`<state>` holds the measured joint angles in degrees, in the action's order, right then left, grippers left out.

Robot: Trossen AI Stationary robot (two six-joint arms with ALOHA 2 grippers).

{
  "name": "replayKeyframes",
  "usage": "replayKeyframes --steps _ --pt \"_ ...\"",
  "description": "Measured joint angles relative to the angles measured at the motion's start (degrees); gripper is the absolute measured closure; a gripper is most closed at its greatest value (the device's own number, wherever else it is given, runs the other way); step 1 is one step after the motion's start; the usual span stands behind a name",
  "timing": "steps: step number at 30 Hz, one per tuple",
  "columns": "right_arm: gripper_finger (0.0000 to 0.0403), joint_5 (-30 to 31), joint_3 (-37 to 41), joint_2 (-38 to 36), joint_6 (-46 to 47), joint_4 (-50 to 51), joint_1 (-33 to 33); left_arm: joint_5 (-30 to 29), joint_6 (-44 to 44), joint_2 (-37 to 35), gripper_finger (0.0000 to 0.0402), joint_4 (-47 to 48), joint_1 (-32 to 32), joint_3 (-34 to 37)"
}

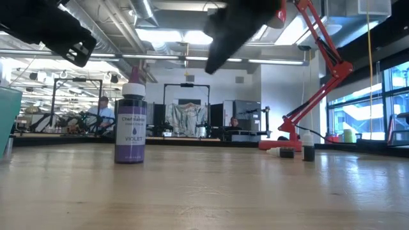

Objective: Pick & Place food coloring
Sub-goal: Put the violet food coloring into the blue bin

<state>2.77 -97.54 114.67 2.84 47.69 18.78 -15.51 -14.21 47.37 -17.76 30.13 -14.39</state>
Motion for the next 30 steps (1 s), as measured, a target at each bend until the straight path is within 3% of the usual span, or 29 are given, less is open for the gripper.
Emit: replayKeyframes --steps 9,15,24,30 --pt "0.0203 -0.5 33.3 -21.5 6.6 -34.6 1.5 -2.3 2.4 0.2 0.0318 1.2 1.3 -2.1" --pt "0.0203 3.2 46.3 -28.7 5.4 -57.0 1.4 0.2 -0.7 1.7 0.0316 22.9 1.3 -15.2" --pt "0.0203 3.7 52.3 -29.1 1.2 -61.1 0.7 5.8 -9.4 19.9 0.0316 52.8 1.7 -39.1" --pt "0.0203 3.8 52.5 -29.1 1.2 -61.5 -1.6 6.7 -12.2 31.8 0.0319 63.4 1.5 -51.3"
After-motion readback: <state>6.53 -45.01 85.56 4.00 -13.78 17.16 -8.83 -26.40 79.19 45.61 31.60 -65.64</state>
